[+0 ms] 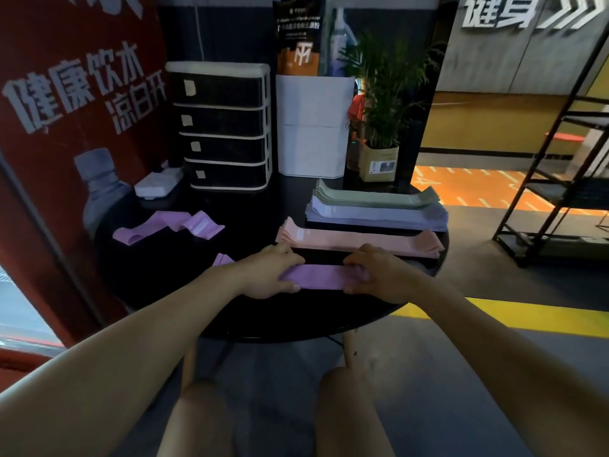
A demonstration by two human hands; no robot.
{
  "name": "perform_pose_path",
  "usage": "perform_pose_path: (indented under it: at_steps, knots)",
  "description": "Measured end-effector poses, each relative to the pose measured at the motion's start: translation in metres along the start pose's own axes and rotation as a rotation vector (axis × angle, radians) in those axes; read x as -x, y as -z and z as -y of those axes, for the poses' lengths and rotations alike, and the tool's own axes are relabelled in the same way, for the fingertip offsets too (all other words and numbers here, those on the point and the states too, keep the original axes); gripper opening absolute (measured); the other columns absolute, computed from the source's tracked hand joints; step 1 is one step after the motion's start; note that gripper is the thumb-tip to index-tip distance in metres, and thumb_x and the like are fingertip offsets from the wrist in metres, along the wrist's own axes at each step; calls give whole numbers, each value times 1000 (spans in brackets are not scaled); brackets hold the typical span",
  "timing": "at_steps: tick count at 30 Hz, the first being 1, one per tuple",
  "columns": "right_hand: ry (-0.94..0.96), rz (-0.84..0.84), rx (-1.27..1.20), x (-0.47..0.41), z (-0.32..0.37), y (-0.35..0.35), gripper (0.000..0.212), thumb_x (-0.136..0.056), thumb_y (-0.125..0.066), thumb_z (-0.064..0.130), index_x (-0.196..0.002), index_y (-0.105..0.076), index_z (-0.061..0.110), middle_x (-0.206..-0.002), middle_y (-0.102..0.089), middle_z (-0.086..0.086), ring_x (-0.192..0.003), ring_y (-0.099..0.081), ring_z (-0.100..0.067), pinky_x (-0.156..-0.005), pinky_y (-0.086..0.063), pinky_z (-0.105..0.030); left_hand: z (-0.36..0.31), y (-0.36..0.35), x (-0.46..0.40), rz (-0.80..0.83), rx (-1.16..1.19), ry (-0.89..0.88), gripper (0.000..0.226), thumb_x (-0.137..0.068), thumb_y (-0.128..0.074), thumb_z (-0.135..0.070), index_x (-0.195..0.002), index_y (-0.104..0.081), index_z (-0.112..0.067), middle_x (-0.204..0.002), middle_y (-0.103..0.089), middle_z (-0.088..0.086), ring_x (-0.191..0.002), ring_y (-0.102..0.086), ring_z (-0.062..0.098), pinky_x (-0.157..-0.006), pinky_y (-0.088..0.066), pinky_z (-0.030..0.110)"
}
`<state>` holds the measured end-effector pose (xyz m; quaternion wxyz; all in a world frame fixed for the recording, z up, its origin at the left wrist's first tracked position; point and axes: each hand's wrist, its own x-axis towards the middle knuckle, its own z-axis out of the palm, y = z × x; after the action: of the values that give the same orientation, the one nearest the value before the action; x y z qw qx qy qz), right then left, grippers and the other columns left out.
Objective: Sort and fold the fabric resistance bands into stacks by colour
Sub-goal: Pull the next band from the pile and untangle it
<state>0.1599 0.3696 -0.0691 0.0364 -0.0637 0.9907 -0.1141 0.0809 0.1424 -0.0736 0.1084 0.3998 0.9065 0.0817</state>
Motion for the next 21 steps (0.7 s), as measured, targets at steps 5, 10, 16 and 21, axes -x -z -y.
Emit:
perform_pose_path:
  at_steps: [5,10,16,21]
  knots:
    - [53,-1,8,-9,11,12,64,-83,-65,42,-138,-43,18,-128,-46,-7,-119,-43,-26,-97,-38,-33,0,6,-2,-32,68,6,63,-90,-58,-39,-144,-32,-18,-142,-32,4,-131,-32,20,-111,-30,34]
    - [88,-79,-172,-40,42,28,53,-85,-67,33,-131,-49,14,-124,-53,-7,-113,-52,-20,-93,-39,-25,23,30,-2,-251,176,59,43,-88,-59,-34,-129,-50,-23,-120,-49,1,-112,-50,17,-100,-42,39]
    - [181,-103,-303,-101,87,25,45,-86,-67,24,-127,-54,11,-120,-56,-5,-106,-54,-13,-84,-37,-17,75,42,19,-418,231,235,39,-89,-61,-25,-127,-54,-19,-121,-50,-1,-111,-51,12,-99,-44,31]
    - [230,-61,-355,-152,120,7,41,-86,-66,17,-125,-56,10,-121,-57,-7,-106,-55,-14,-86,-39,-17,118,40,35,-461,255,333,35,-87,-63,-19,-122,-57,-16,-113,-51,-3,-108,-53,15,-93,-44,30]
